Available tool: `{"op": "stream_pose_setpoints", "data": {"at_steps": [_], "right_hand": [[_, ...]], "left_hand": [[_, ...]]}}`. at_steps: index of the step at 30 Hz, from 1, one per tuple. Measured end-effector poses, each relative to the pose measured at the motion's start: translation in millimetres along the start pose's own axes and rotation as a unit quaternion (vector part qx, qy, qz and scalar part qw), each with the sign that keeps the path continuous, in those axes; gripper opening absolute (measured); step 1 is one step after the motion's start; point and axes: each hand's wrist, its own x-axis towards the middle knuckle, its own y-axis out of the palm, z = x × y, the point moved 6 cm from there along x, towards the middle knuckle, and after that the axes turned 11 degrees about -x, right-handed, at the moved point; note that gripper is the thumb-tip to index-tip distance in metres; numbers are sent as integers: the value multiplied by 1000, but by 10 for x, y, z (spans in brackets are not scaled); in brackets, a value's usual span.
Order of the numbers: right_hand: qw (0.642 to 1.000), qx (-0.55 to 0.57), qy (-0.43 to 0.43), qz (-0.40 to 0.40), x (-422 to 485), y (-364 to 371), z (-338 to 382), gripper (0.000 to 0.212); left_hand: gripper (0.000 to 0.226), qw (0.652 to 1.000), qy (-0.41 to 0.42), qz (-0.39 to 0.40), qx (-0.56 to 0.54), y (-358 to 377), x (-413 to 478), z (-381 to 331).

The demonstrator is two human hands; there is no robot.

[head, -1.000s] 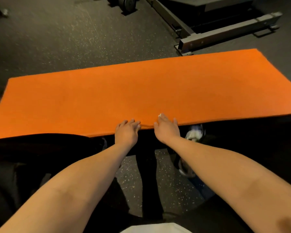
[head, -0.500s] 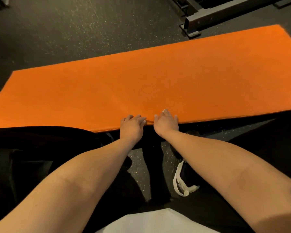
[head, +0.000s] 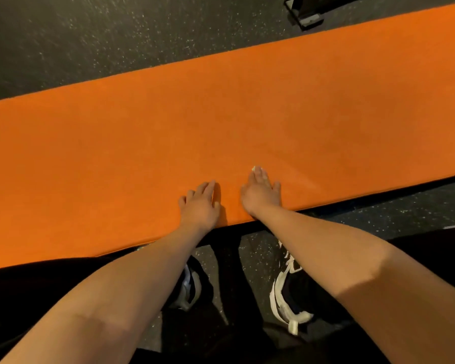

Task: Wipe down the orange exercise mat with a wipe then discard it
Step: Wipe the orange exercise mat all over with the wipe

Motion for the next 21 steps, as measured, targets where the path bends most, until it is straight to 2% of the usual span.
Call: {"op": "stream_pose_setpoints", "data": {"at_steps": [2, 3, 7, 9, 11, 14, 16, 18, 21], "right_hand": [[1000, 15, 22, -8, 108, -9, 19, 63], [1000, 18, -5, -13, 142, 3, 123, 64], [979, -27, -199, -20, 189, 146, 611, 58], [971, -60, -228, -29, 288, 113, 551, 58], [978, -73, -188, -54, 454, -1, 329, 60], [997, -10, -23, -79, 749, -257, -126, 62], [996, 18, 37, -84, 856, -332, -221, 64], [995, 32, 30, -91, 891, -318, -75, 65], [991, -4, -101, -92, 794, -185, 407, 62]], "left_hand": [[59, 1000, -12, 2, 6, 14, 102, -17], [58, 1000, -14, 0, 5, 19, 163, -22], [53, 1000, -8, -28, -1, 15, 375, -5], [53, 999, 8, -44, 8, 6, 471, 14], [55, 999, 13, -50, 10, -7, 602, 15], [58, 999, 11, -34, -1, -27, 827, -42], [57, 1000, 2, -26, -12, -18, 915, -33], [59, 999, 8, -32, -18, 2, 922, 6], [69, 997, 19, -48, -50, 6, 910, 45]]}}
